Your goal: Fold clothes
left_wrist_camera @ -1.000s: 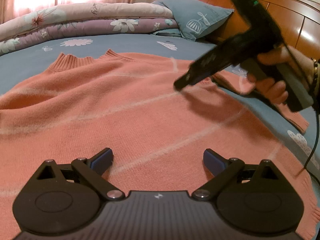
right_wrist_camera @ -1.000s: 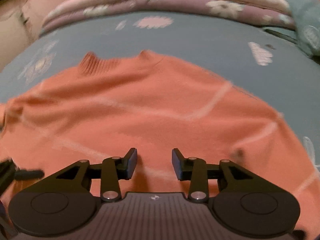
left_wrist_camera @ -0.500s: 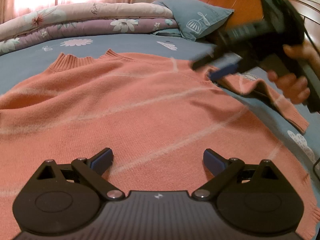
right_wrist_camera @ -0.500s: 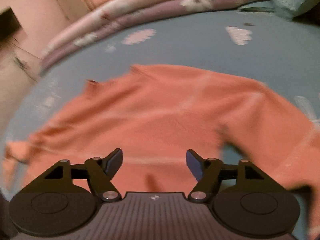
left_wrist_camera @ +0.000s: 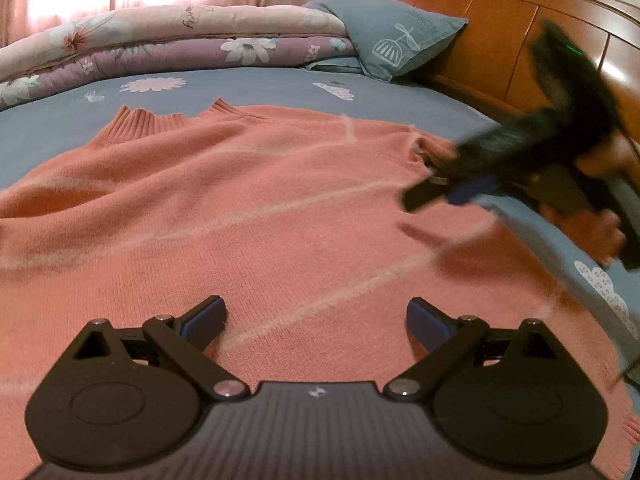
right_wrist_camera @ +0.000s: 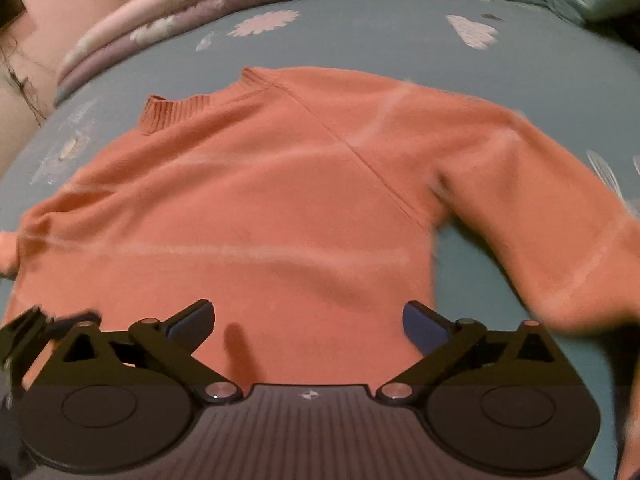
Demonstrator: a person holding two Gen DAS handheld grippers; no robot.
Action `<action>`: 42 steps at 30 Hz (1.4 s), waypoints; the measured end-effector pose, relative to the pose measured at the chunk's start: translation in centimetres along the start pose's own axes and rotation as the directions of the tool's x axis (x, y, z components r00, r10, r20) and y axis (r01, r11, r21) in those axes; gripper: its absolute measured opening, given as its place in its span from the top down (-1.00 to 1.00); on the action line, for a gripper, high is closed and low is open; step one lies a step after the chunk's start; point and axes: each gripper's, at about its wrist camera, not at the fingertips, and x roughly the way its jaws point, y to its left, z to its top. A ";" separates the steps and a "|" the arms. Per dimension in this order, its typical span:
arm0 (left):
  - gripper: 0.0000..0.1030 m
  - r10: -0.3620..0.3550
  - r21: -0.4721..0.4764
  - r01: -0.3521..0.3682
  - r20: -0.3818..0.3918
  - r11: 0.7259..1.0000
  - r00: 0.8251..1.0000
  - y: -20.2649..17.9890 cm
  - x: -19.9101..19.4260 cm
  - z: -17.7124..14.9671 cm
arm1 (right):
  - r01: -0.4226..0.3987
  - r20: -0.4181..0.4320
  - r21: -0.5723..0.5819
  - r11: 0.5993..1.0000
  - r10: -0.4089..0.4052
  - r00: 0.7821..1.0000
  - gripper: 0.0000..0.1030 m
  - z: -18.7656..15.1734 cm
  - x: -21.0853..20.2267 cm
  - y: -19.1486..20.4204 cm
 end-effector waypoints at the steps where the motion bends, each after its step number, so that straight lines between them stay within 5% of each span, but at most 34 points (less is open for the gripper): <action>1: -0.88 0.001 0.001 -0.001 0.000 1.000 1.000 0.0 0.0 0.0 | -0.014 0.025 0.015 1.000 0.013 1.000 -0.98 -0.7 -0.9 -0.3; 4: -0.88 0.007 0.009 -0.007 0.001 1.000 1.000 -0.1 0.1 0.0 | 0.003 0.085 0.122 0.993 -0.013 0.996 -0.99 -1.7 -2.8 0.1; 6: -0.88 0.011 0.015 -0.011 0.002 1.000 1.000 -0.2 0.1 -0.1 | -0.088 0.160 0.167 0.982 0.062 0.985 -0.99 -2.8 -3.2 0.8; 14: -0.88 0.027 0.039 -0.027 0.003 0.999 1.000 -0.5 0.1 -0.2 | -0.122 0.264 0.169 0.978 0.074 0.962 -1.00 -7.3 -1.6 2.4; 17: -0.89 0.039 0.054 -0.039 0.002 0.998 0.999 -0.8 0.1 -0.3 | -0.097 0.209 0.142 0.985 0.066 0.976 -1.00 -6.7 -2.0 2.7; 27: -0.90 0.058 0.024 -0.058 -0.017 0.998 0.998 -1.1 -0.4 0.2 | -0.177 0.219 0.209 0.962 0.131 0.967 -1.00 -7.3 -2.3 1.2; 30: -0.90 -0.088 -0.033 0.087 -0.017 0.996 0.996 -2.0 -1.6 0.5 | -0.221 0.217 0.237 0.946 0.170 0.961 -1.00 -7.3 -2.5 0.2; 33: -0.90 -0.208 0.021 0.210 -0.074 0.977 0.975 -4.1 -1.9 0.2 | -0.265 0.228 0.275 0.924 0.205 0.952 -1.00 -7.4 -2.5 -0.7; 39: -0.91 -0.024 0.241 0.050 -0.111 0.969 0.994 -7.9 -2.4 -1.6 | -0.276 0.191 0.309 0.910 0.225 0.956 -1.00 -6.6 -2.3 -1.1; 42: -0.91 0.018 0.239 0.014 -0.132 0.971 0.991 -8.2 -4.0 -2.3 | -0.268 0.177 0.328 0.906 0.220 0.959 -1.00 -6.3 -2.3 -1.0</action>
